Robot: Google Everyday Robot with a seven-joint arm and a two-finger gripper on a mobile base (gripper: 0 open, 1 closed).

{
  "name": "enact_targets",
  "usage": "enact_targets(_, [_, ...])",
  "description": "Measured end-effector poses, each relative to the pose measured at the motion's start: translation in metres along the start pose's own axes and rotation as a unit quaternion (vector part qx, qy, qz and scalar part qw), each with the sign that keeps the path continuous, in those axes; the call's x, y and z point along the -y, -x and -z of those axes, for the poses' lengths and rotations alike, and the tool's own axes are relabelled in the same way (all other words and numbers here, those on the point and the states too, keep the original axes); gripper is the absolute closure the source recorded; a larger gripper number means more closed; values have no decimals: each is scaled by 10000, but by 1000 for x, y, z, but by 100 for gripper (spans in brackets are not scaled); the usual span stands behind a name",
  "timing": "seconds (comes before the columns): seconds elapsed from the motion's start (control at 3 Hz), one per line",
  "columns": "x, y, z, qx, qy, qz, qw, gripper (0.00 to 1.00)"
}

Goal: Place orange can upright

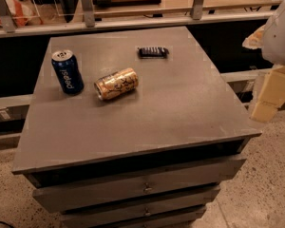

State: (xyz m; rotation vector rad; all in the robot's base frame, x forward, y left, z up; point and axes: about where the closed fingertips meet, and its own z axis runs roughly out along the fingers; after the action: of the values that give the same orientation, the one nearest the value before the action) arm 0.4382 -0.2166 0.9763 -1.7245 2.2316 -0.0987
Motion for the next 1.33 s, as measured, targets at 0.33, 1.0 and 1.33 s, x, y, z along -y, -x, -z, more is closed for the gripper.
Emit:
enact_targets(0.33, [0,0,0,0,0,0,10000,0])
enact_targets(1.0, [17,33,-18,147,33,458,9988,0])
enact_targets(1.33, [33,53,-35,270,-13,789,9965,0])
